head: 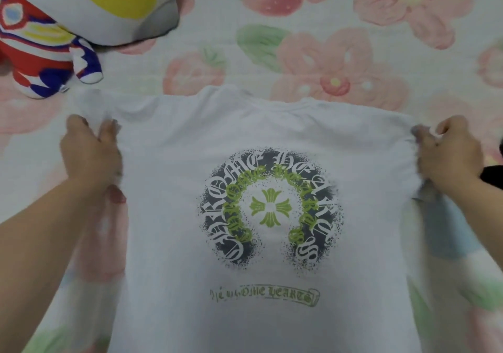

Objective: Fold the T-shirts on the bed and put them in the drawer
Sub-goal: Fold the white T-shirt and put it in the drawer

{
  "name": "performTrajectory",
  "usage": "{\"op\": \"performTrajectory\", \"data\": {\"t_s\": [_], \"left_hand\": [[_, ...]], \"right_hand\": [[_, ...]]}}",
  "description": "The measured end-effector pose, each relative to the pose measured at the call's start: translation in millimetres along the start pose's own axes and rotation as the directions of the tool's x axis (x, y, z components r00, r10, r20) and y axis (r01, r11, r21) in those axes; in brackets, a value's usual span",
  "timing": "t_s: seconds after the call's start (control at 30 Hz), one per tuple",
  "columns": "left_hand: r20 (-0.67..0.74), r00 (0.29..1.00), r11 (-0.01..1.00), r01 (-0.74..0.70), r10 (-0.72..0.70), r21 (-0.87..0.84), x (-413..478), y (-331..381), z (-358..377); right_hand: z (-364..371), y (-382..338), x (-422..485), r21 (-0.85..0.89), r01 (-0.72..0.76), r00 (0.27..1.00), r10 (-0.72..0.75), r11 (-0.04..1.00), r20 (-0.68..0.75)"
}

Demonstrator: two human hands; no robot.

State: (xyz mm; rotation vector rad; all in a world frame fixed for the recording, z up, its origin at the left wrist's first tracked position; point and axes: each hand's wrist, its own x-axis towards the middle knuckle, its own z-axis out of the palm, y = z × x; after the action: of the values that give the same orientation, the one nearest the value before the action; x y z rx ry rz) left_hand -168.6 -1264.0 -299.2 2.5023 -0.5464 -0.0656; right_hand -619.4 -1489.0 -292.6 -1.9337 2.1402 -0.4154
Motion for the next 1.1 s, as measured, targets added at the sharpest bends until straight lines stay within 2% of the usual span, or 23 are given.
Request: {"op": "performTrajectory", "data": {"t_s": [0.07,0.13,0.17,0.2,0.23,0.27,0.3,0.33,0.37,0.4,0.43,0.5,0.63,0.7,0.73,0.77,0.8,0.83,0.9,0.93,0.97,1.0,1.1], "left_hand": [[-0.036,0.998,0.997,0.059,-0.058,0.039,11.2,-7.1,-0.8],[-0.023,0.984,0.969,0.176,-0.175,0.174,15.7,-12.0,1.8],[-0.032,0.981,0.957,0.195,-0.193,0.216,10.8,-9.2,1.7],[-0.066,0.993,0.972,0.112,-0.101,0.207,-0.7,-1.8,1.5],[-0.101,0.989,0.98,-0.091,0.11,0.175,-17.3,10.5,3.3],[-0.079,0.932,0.929,-0.34,0.353,0.143,-41.0,27.6,7.0],[0.021,0.824,0.818,-0.565,0.566,0.107,-66.4,45.0,14.9],[0.182,0.699,0.701,-0.71,0.691,0.067,-90.3,63.0,24.9],[0.341,0.608,0.632,-0.773,0.717,0.05,-108.9,77.4,36.3],[0.457,0.568,0.611,-0.789,0.685,0.065,-118.0,80.5,49.8],[0.511,0.58,0.616,-0.779,0.634,0.118,-116.8,78.2,58.7],[0.512,0.669,0.66,-0.713,0.539,0.237,-90.9,54.8,61.4],[0.45,0.813,0.735,-0.552,0.369,0.395,-37.5,6.5,32.9],[0.407,0.873,0.787,-0.442,0.268,0.43,-31.1,1.7,22.5],[0.366,0.89,0.803,-0.418,0.271,0.424,-36.9,6.2,20.9],[0.322,0.89,0.804,-0.438,0.323,0.402,-48.4,15.4,21.8],[0.291,0.867,0.794,-0.49,0.404,0.36,-65.5,27.2,25.2],[0.288,0.822,0.766,-0.565,0.491,0.307,-87.7,40.1,31.1],[0.379,0.704,0.68,-0.699,0.6,0.221,-136.6,55.4,47.2],[0.439,0.67,0.659,-0.724,0.599,0.205,-153.1,55.8,52.3],[0.472,0.664,0.656,-0.724,0.58,0.213,-158.3,50.1,54.1],[0.478,0.681,0.671,-0.706,0.555,0.227,-153.3,40.2,51.9],[0.439,0.779,0.74,-0.599,0.449,0.306,-125.8,-5.6,26.1]], "right_hand": [[-1.9,6.3,15.6,0.004,-0.054,0.999,0.054,0.999,0.002],[2.1,6.2,25.8,-0.024,-0.194,0.977,0.195,0.981,0.086],[4.9,0.8,23.0,-0.055,-0.237,0.969,0.24,0.97,0.058],[7.9,-9.5,11.2,-0.08,-0.225,0.974,0.223,0.971,-0.028],[11.5,-27.3,-10.6,-0.079,-0.125,0.986,0.115,0.989,-0.124],[17.3,-50.6,-39.2,-0.055,0.058,0.984,-0.066,0.997,-0.163],[24.2,-76.3,-72.9,-0.024,0.281,0.954,-0.282,0.96,-0.106],[38.5,-99.1,-101.6,0.021,0.475,0.879,-0.475,0.88,0.027],[49.5,-116.7,-127.7,0.054,0.583,0.793,-0.583,0.811,0.177],[60.3,-125.0,-138.1,0.048,0.628,0.734,-0.611,0.777,0.296],[68.9,-121.8,-134.7,-0.003,0.645,0.715,-0.601,0.765,0.357],[72.8,-90.9,-102.9,-0.156,0.584,0.779,-0.496,0.797,0.384],[40.6,-3.3,-39.2,-0.284,0.368,0.915,-0.29,0.885,0.28],[23.2,16.1,-27.1,-0.35,0.213,0.964,-0.137,0.912,0.229],[20.4,12.3,-29.8,-0.363,0.148,0.98,-0.086,0.92,0.181],[20.4,-2.6,-38.7,-0.341,0.135,0.986,-0.092,0.93,0.138],[24.9,-24.2,-54.1,-0.292,0.209,0.976,-0.181,0.933,0.121],[33.9,-49.4,-76.4,-0.225,0.361,0.931,-0.336,0.905,0.142],[58.4,-92.9,-129.1,-0.087,0.676,0.725,-0.64,0.732,0.253],[68.6,-105.2,-148.7,-0.042,0.754,0.635,-0.712,0.655,0.298],[74.9,-110.7,-156.4,-0.028,0.782,0.596,-0.734,0.622,0.324],[77.3,-108.5,-151.9,-0.037,0.768,0.611,-0.715,0.639,0.34],[69.2,-59.9,-111.3,-0.153,0.611,0.777,-0.551,0.777,0.303]]}}
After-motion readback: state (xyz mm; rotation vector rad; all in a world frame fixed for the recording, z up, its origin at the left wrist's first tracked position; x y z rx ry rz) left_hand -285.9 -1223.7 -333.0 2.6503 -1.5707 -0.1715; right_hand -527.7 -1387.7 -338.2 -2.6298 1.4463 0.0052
